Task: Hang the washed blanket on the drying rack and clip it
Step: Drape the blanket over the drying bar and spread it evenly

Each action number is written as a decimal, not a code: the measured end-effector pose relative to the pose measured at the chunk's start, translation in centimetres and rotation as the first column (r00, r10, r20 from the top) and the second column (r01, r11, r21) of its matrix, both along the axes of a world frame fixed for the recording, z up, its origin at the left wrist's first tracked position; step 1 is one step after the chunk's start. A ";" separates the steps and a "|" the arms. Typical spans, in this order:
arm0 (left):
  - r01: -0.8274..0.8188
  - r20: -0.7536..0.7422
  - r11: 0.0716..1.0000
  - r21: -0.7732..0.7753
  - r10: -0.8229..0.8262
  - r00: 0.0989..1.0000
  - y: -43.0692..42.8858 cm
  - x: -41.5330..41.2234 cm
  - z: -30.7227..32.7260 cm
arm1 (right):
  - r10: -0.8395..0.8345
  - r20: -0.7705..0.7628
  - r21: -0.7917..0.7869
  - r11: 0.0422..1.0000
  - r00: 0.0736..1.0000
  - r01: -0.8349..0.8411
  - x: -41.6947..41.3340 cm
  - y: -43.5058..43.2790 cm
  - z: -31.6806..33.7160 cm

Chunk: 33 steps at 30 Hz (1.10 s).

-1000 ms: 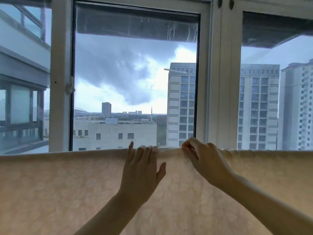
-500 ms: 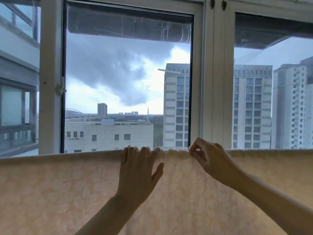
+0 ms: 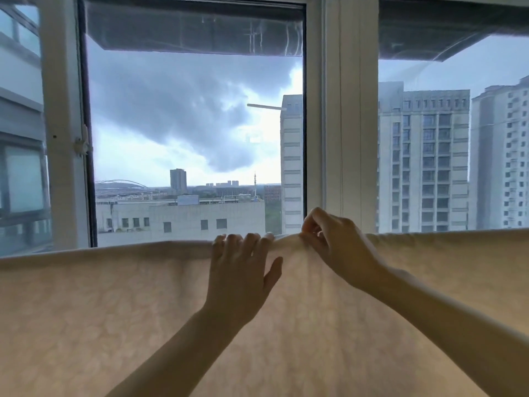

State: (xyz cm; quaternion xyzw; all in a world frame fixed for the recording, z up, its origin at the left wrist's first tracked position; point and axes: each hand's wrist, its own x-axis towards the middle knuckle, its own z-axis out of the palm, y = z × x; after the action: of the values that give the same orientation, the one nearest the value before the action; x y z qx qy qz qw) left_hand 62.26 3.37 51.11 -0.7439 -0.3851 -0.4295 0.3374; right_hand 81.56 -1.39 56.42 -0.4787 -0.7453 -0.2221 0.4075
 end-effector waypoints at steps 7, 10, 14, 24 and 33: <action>-0.096 0.031 0.995 0.008 0.096 0.995 -0.1 1.4 0.0 | 0.058 0.003 -0.091 0.994 0.998 -0.057 5.8 -0.9 0.4; -0.136 0.030 0.990 0.019 0.136 0.990 -0.3 1.4 0.0 | 0.071 0.018 -0.104 0.992 0.997 -0.069 7.0 -1.1 0.0; -0.163 0.013 0.987 -0.007 0.163 0.987 -0.6 1.3 0.1 | 0.098 -0.011 -0.081 0.992 0.995 -0.099 6.7 -1.0 0.0; -0.188 0.001 0.982 0.001 0.188 0.982 -1.4 1.1 0.4 | 0.038 -0.061 -0.040 0.998 0.997 -0.040 7.7 -0.6 0.2; -0.231 -0.031 0.971 -0.057 0.229 0.973 -2.3 2.9 0.8 | 0.034 -0.086 0.016 0.999 0.996 -0.032 10.6 -1.4 -0.6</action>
State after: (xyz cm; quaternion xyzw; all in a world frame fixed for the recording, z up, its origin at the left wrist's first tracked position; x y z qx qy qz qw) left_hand 65.15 1.10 51.91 -0.7092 -0.4775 -0.3667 0.3667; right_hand 92.15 -2.75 55.87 -0.4725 -0.7331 -0.1998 0.4465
